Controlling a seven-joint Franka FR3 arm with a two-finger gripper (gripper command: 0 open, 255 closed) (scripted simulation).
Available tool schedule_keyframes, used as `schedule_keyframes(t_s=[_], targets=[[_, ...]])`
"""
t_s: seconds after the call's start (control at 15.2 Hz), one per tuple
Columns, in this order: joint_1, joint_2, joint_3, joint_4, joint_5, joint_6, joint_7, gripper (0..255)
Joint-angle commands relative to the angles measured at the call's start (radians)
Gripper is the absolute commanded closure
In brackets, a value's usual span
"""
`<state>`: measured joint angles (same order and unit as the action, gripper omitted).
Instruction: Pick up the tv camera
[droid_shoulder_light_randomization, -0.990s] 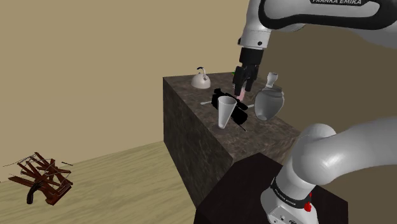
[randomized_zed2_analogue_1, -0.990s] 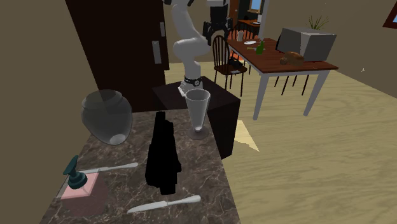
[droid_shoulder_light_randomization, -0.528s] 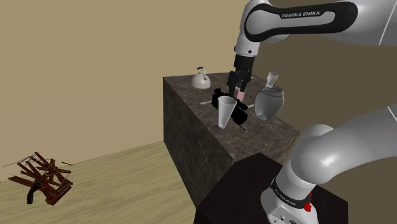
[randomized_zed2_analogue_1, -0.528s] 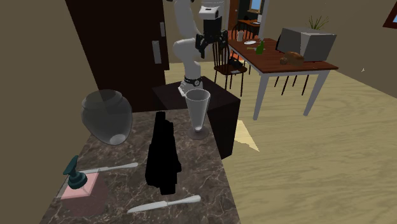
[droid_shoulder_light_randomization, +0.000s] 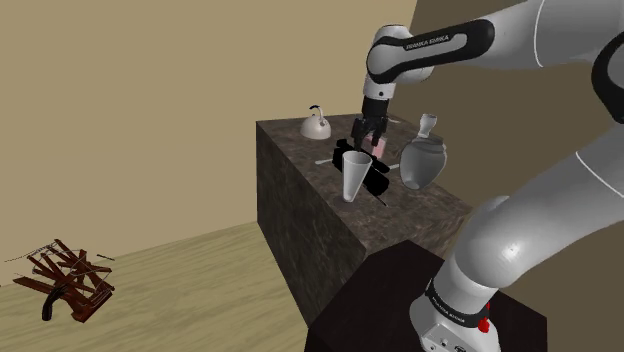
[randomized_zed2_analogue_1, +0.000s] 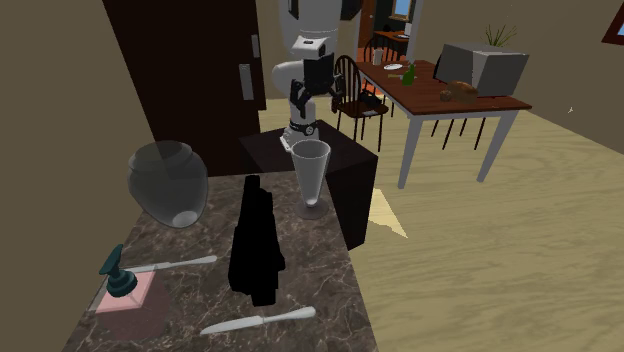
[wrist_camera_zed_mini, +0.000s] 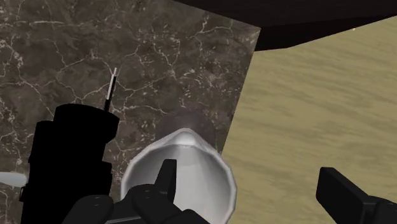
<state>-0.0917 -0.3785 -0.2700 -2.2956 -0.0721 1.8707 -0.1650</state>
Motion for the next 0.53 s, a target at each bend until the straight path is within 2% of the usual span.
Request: schedule_keyframes(t_s=[0.0,0.46], targets=[[-0.009,0.061,-0.023,0.026,0.000,0.041,-0.017,0],[-0.041,0.291,-0.102,0.157,0.040,0.155,-0.094,0]])
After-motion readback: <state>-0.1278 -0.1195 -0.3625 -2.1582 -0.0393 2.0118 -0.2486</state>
